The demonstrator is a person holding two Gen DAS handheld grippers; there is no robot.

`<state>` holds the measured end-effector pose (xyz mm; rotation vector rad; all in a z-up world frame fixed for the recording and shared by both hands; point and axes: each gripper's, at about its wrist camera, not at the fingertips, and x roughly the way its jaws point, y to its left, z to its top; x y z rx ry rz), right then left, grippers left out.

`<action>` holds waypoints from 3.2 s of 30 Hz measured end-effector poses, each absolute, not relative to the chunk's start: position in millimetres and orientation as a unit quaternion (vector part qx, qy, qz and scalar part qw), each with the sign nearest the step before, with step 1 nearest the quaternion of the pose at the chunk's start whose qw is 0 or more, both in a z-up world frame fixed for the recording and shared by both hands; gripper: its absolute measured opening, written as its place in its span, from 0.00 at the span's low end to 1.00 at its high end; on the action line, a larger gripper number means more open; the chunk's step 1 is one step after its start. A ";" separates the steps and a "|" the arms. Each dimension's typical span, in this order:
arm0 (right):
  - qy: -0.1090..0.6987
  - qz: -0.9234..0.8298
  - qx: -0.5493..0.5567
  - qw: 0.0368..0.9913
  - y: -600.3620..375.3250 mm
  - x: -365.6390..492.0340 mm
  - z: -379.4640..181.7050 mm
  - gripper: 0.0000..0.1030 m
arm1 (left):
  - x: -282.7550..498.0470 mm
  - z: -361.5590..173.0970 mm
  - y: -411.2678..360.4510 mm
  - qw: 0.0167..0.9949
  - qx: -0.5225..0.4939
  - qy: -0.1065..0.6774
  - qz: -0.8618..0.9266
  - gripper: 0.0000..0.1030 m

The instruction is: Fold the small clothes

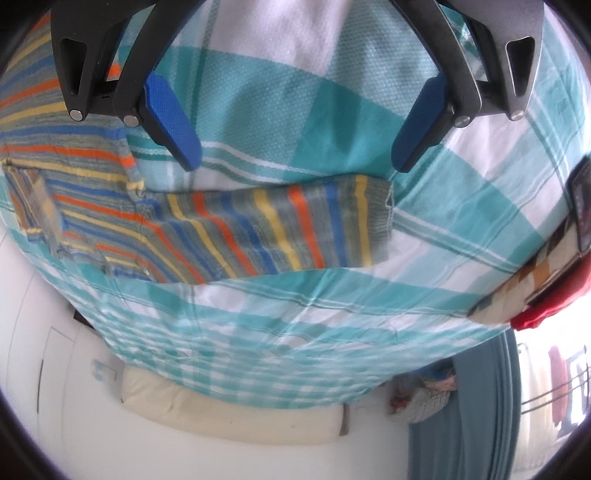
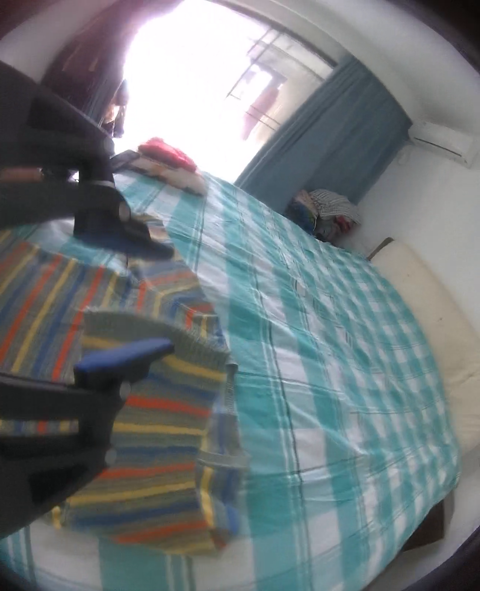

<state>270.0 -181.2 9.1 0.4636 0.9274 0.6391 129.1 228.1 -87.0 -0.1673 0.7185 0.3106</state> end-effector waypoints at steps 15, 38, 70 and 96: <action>0.511 0.052 0.162 0.843 -322.7 248.2 -112.8 0.13 | 148.5 -109.9 189.5 0.908 0.004 0.397 0.135 1.00; 0.491 0.188 0.043 0.850 -267.0 39.4 -120.5 0.47 | 156.7 -136.3 192.0 0.886 -0.013 0.453 0.103 1.00; 0.415 0.164 -0.033 0.894 -235.9 17.1 -142.5 0.85 | 248.0 -49.4 311.6 0.862 -0.207 0.455 0.088 0.02; 0.429 0.190 0.022 0.883 -254.2 11.5 -128.9 0.86 | 260.3 -26.8 93.4 0.877 -0.049 0.471 -0.080 0.89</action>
